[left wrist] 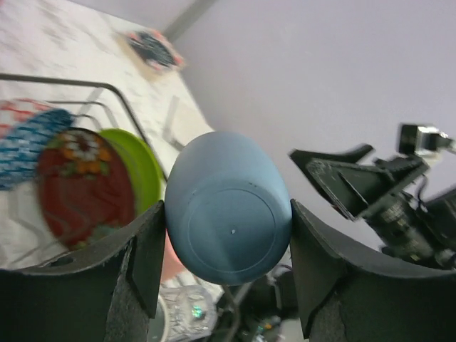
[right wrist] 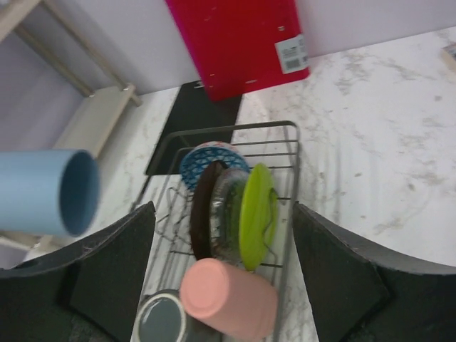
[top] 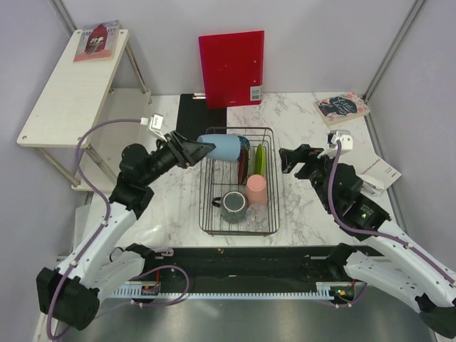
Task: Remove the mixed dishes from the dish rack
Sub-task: Pick up the cup from the dish rack, then place the cup at the center of the board.
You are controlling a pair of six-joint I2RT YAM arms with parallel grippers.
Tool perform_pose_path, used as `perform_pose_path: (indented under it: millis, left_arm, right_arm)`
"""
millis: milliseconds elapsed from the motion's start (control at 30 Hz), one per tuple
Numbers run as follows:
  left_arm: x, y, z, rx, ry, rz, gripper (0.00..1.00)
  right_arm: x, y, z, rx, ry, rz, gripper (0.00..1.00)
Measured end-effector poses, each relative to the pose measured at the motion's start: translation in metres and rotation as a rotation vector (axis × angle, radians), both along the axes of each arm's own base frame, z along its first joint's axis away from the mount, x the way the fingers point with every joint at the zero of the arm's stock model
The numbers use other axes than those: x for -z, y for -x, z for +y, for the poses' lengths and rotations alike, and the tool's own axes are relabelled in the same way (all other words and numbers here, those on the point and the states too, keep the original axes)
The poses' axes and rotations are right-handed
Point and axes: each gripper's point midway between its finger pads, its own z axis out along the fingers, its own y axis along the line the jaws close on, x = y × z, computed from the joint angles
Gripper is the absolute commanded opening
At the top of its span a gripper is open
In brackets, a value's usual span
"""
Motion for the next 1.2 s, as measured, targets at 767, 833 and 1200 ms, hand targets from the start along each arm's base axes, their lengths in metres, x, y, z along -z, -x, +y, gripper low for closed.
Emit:
perform_pose_path:
  millis: [767, 833, 1200]
  left_arm:
    - [-0.055, 0.042, -0.03, 0.445, 0.483, -0.073, 0.02]
    - [-0.054, 0.043, -0.03, 0.45, 0.481, -0.07, 0.02]
    - [-0.049, 0.041, -0.033, 0.457, 0.475, -0.052, 0.02]
  right_arm:
    - [-0.071, 0.044, 0.086, -0.548, -0.371, -0.174, 0.59]
    - [-0.07, 0.042, 0.094, -0.574, -0.379, -0.168, 0.59]
    - [-0.037, 0.024, 0.134, -0.668, -0.369, -0.067, 0.55]
